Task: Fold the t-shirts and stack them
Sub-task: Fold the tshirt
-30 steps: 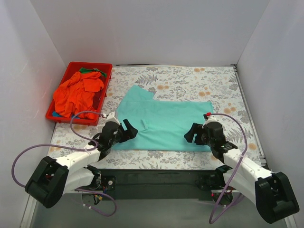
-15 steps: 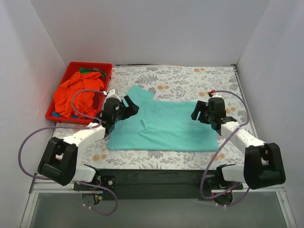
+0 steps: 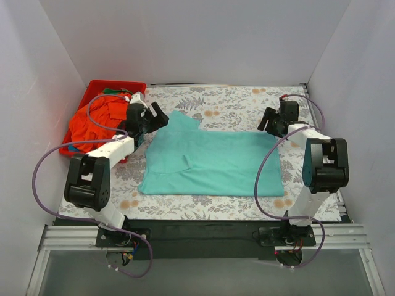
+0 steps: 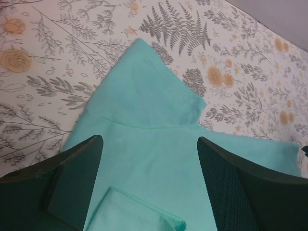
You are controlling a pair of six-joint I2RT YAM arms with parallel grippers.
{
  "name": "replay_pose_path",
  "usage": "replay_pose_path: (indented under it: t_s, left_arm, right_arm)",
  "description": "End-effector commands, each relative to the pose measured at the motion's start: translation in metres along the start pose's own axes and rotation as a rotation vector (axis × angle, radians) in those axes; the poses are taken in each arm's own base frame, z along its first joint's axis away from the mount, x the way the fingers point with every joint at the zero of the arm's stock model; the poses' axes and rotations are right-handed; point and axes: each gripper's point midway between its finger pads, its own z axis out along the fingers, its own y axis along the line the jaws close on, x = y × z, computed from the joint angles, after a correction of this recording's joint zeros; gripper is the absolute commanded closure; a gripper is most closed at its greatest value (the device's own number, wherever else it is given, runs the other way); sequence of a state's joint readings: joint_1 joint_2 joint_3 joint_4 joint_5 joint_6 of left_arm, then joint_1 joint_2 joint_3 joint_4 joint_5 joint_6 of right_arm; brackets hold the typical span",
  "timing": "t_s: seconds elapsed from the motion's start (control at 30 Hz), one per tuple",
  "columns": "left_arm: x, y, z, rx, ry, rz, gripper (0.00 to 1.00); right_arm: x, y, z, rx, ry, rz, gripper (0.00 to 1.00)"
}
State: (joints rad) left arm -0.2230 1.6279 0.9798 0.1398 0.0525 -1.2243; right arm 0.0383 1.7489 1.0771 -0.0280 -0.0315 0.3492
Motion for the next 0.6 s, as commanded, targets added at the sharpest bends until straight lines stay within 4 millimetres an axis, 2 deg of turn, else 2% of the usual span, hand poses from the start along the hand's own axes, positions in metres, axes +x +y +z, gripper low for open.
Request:
replay_pose_path:
  t_s: [0.0, 0.07, 0.1, 0.13, 0.27, 0.43, 0.47, 0.57]
  left_arm:
    - [-0.017, 0.007, -0.01, -0.027, -0.039, 0.065, 0.22]
    - [-0.018, 0.013, -0.015, -0.041, -0.051, 0.071, 0.22]
    - [-0.017, 0.014, -0.017, -0.043, -0.052, 0.077, 0.22]
    - [-0.019, 0.014, -0.02, -0.04, -0.06, 0.074, 0.22]
    - [-0.014, 0.018, -0.022, -0.045, -0.054, 0.074, 0.22]
    - [-0.004, 0.025, -0.021, -0.065, -0.021, 0.077, 0.22]
    - [-0.006, 0.031, -0.02, -0.099, -0.036, 0.077, 0.22]
    - [-0.006, 0.031, -0.021, -0.1, -0.034, 0.078, 0.22]
  right_arm:
    - [-0.018, -0.007, 0.011, 0.001, -0.018, -0.005, 0.25]
    - [-0.023, -0.011, 0.014, 0.026, -0.031, -0.011, 0.27]
    - [-0.025, -0.025, 0.017, 0.051, -0.027, 0.006, 0.27]
    - [-0.031, -0.028, 0.018, 0.054, -0.033, 0.009, 0.27]
    - [-0.024, -0.037, 0.029, 0.058, 0.003, 0.014, 0.29]
    - [-0.014, -0.041, 0.035, 0.051, 0.03, 0.02, 0.32]
    - [-0.013, -0.04, 0.036, 0.043, 0.035, 0.022, 0.35]
    - [-0.014, -0.039, 0.038, 0.034, 0.038, 0.022, 0.4]
